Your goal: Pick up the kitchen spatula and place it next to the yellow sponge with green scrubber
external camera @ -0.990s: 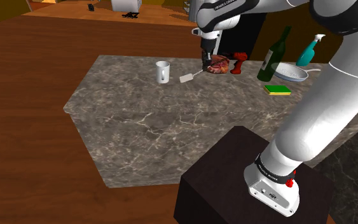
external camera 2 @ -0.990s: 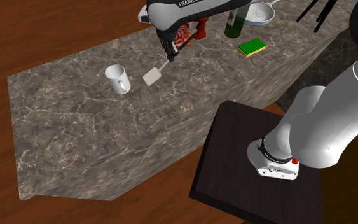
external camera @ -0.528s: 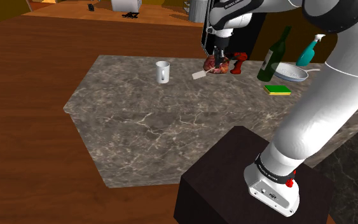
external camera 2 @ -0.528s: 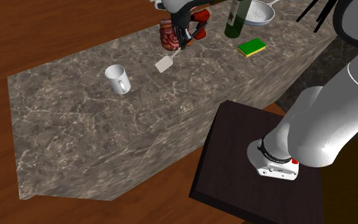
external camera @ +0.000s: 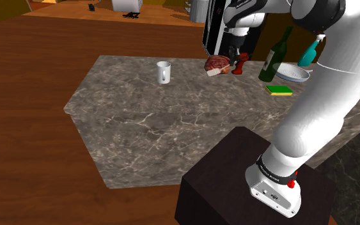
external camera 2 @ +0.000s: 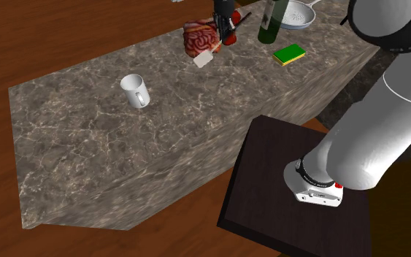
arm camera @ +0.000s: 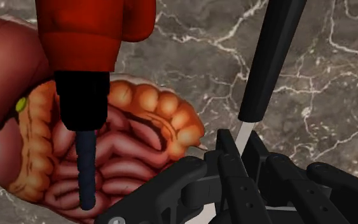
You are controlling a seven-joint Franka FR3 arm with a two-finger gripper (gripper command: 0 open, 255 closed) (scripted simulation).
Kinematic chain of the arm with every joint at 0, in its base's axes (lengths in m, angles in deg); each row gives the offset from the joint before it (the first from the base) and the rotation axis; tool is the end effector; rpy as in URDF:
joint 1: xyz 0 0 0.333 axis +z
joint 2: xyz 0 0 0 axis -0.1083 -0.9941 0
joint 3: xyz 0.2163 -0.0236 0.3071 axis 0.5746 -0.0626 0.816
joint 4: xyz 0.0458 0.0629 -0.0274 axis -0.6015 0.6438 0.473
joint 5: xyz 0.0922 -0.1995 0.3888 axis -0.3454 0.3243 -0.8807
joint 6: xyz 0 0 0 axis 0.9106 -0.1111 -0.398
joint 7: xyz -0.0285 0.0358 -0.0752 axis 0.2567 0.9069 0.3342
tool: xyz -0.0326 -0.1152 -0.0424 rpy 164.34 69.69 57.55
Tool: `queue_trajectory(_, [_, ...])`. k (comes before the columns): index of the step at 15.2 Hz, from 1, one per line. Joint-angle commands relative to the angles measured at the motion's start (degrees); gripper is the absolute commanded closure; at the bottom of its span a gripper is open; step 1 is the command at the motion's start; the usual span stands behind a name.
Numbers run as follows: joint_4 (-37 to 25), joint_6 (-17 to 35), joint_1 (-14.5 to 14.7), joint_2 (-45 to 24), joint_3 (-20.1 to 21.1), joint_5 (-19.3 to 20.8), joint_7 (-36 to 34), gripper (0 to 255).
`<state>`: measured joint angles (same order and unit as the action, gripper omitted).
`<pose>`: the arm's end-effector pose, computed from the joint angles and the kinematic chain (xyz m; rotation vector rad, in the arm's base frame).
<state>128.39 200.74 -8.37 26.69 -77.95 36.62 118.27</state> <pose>0.5220 -0.3913 0.4491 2.8155 1.3248 -0.0928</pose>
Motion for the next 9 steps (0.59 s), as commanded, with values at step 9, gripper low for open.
queue_trajectory(9, [-15.57, -3.83, -10.19, -12.36, -3.26, -6.29, 14.57, 255])
